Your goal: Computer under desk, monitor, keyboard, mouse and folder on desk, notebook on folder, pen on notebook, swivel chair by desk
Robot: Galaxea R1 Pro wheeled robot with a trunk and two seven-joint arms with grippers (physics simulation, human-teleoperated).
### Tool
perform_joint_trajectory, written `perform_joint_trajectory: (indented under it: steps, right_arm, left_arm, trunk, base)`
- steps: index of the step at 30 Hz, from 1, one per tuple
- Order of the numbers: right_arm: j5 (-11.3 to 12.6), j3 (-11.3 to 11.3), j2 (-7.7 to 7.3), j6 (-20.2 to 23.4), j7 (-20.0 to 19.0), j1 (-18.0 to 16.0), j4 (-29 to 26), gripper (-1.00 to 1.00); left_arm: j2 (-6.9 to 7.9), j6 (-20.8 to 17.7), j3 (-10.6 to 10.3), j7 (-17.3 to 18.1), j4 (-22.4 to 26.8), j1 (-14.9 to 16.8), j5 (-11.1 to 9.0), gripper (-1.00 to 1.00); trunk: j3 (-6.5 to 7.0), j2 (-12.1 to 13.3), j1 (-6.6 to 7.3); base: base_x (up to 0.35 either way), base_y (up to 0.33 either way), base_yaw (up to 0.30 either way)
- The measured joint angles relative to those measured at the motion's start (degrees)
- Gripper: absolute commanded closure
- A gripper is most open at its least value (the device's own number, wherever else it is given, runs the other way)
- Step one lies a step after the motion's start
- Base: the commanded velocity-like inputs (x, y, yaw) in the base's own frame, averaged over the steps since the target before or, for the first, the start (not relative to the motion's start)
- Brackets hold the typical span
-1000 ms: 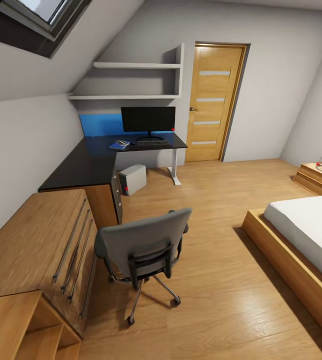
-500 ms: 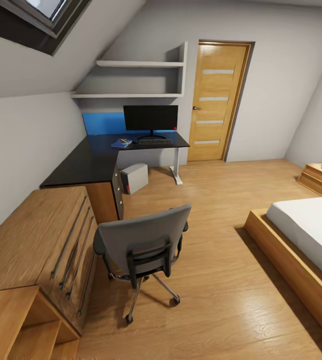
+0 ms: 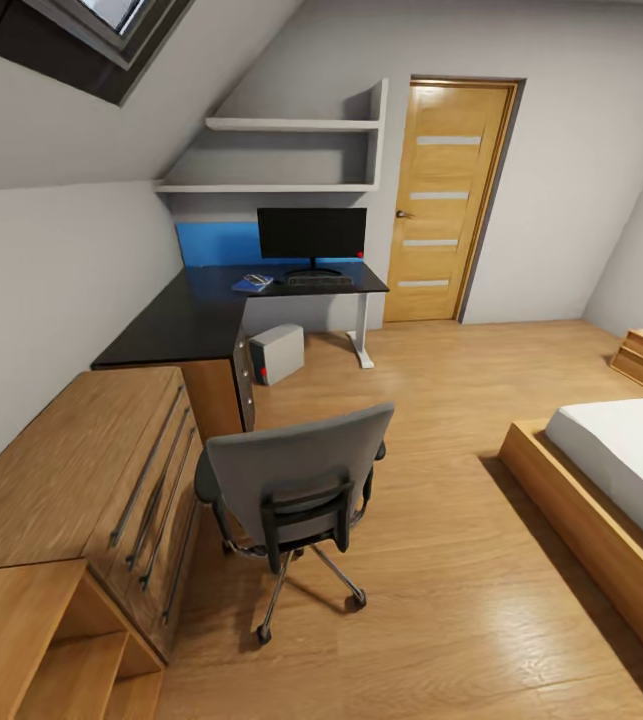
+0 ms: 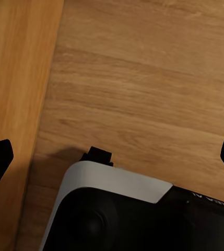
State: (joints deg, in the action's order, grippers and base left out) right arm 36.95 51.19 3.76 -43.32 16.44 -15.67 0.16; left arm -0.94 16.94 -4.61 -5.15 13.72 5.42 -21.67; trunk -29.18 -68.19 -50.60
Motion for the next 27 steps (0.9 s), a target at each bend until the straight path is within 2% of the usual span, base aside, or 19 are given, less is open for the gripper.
perform_joint_trajectory:
  steps: [11,21,27]
  right_arm:
    - [0.0,0.0,0.0,0.0,0.0,0.0,0.0,-1.0]
    - [0.0,0.0,0.0,0.0,0.0,0.0,0.0,-1.0]
    - [0.0,0.0,0.0,0.0,0.0,0.0,0.0,-1.0]
  left_arm:
    - [0.04,0.0,0.0,0.0,0.0,0.0,0.0,-1.0]
    - [0.04,0.0,0.0,0.0,0.0,0.0,0.0,-1.0]
    - [0.04,0.0,0.0,0.0,0.0,0.0,0.0,-1.0]
  trunk:
    - [-1.98,-4.4,-2.42]
    - [-3.77,-8.4,-4.61]
    - [-4.85,-10.8,-5.93]
  base:
    - [0.0,0.0,0.178]
    - [0.0,0.0,0.065]
    - [0.0,0.0,0.183]
